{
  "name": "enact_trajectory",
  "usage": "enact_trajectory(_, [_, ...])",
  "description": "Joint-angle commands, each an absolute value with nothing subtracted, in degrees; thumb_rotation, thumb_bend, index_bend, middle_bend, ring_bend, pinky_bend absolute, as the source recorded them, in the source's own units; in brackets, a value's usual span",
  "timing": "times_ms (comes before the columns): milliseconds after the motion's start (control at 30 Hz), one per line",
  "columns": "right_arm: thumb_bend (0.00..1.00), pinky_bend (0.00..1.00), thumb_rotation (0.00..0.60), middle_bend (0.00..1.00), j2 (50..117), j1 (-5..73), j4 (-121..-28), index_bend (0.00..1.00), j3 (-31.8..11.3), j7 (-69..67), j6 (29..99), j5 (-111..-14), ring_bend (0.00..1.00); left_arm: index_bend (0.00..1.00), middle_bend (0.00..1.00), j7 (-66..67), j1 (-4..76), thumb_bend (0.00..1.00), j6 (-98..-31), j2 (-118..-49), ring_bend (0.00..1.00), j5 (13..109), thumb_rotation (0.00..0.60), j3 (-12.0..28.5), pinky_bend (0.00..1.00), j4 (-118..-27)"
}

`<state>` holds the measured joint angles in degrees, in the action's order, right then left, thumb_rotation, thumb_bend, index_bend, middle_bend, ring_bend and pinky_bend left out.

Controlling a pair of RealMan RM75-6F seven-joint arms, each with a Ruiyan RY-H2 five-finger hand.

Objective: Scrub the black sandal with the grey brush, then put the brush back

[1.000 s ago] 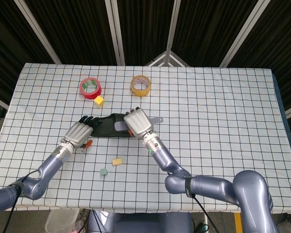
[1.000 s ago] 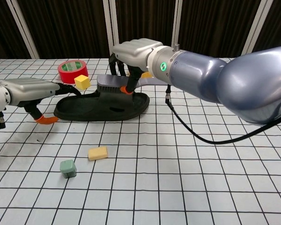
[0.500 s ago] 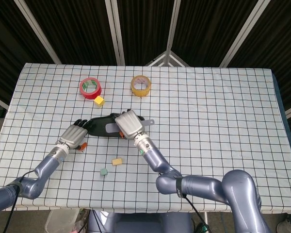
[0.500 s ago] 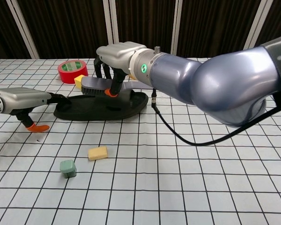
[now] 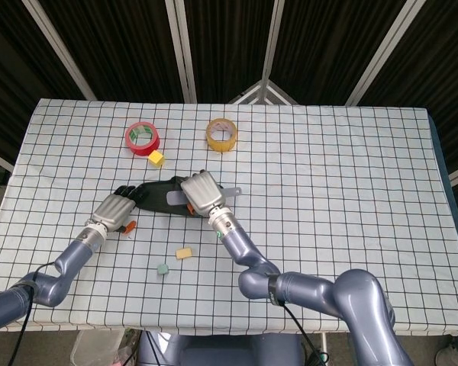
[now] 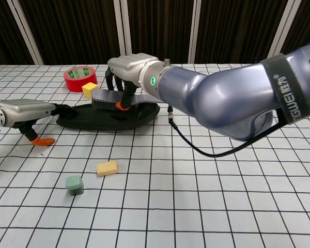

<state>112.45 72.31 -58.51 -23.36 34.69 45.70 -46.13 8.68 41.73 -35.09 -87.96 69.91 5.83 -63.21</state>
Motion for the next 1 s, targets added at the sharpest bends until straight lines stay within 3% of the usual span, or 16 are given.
enact_trajectory(33, [0.5,0.4,0.6,0.64,113.6,73.1,-56.6,0.77,-23.7,33.2,45.5,-46.9,0.49,0.0,0.0,7.7,42.1,0.57,-34.8,-88.5,0.0,70.5,0.572,5.6,0.02,-62.4])
enact_trajectory(600, [0.5,0.4,0.6,0.65,113.1,70.5,-51.3,0.78,-21.1,33.1,44.8,-46.5,0.49,0.0,0.01,8.0,42.5,0.57,-35.3,-88.9,0.0,70.1,0.572,4.4,0.02,-62.4])
enact_trajectory(1000, [0.5,0.4,0.6,0.65,111.7,70.2,-56.6,0.78,-20.9,35.8,45.9,-45.5,0.49,0.0,0.01,10.3,42.8,0.57,-36.3,-88.7,0.0,68.7,0.57,4.1,0.02,-64.5])
